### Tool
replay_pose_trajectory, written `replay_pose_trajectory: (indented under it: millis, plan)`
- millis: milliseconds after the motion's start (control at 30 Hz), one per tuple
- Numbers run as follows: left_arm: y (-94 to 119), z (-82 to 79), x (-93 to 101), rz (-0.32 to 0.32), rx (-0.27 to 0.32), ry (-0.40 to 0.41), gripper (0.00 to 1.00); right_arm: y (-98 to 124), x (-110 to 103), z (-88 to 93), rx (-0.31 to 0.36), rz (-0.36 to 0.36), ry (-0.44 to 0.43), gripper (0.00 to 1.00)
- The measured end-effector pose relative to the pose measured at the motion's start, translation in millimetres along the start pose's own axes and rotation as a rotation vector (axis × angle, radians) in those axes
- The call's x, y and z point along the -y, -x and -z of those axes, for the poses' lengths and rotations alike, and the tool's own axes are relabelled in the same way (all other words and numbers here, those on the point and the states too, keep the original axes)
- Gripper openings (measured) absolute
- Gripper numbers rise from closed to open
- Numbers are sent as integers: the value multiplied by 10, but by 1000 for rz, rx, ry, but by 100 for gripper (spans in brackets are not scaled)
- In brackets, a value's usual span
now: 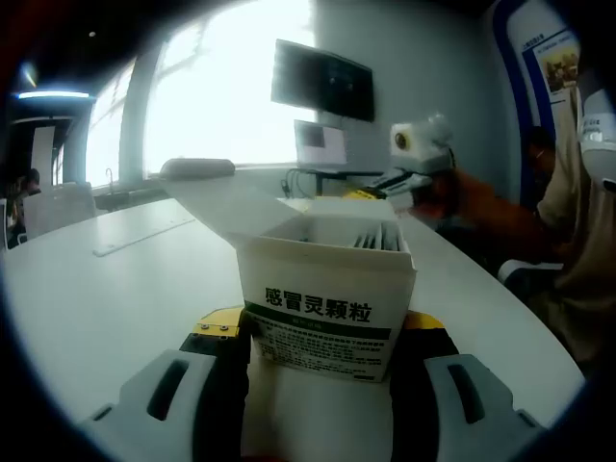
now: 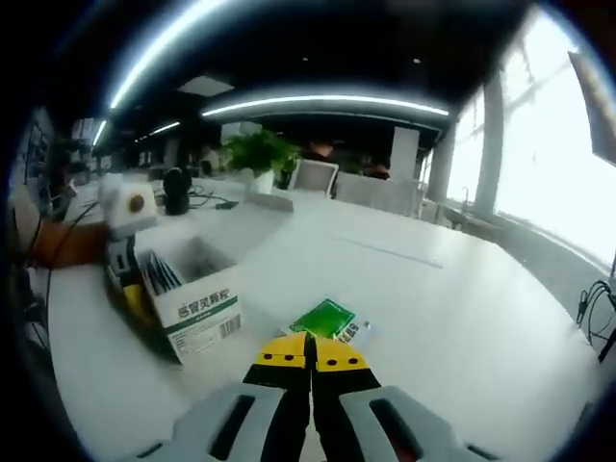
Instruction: Take out ganmaoling bag from box put it on table
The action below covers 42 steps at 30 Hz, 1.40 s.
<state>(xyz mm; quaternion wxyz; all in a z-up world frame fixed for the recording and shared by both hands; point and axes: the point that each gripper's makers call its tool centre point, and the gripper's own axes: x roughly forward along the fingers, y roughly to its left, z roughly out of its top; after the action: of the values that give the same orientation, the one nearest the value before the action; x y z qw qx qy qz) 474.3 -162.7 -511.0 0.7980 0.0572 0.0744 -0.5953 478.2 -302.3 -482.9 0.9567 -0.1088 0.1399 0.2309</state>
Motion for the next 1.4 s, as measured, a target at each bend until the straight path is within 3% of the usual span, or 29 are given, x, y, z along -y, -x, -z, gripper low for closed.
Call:
replay_pose_trajectory:
  millis: [533,867,1133,1267,1400]
  plan:
    - [2,2,2,0,0,0,50,183,-15,134,40,1,-1,0]
    - [3,0,4,0,-1,0,50,219,-9,325,25,2,-35,0]
    - [2,-1,3,0,-1,0,50,240,26,433,72,14,-46,0]
    - [3,0,3,0,-1,0,50,298,17,435,94,-2,-70,0]
    - [3,0,2,-1,-1,1,50,360,8,343,161,-15,-95,0]
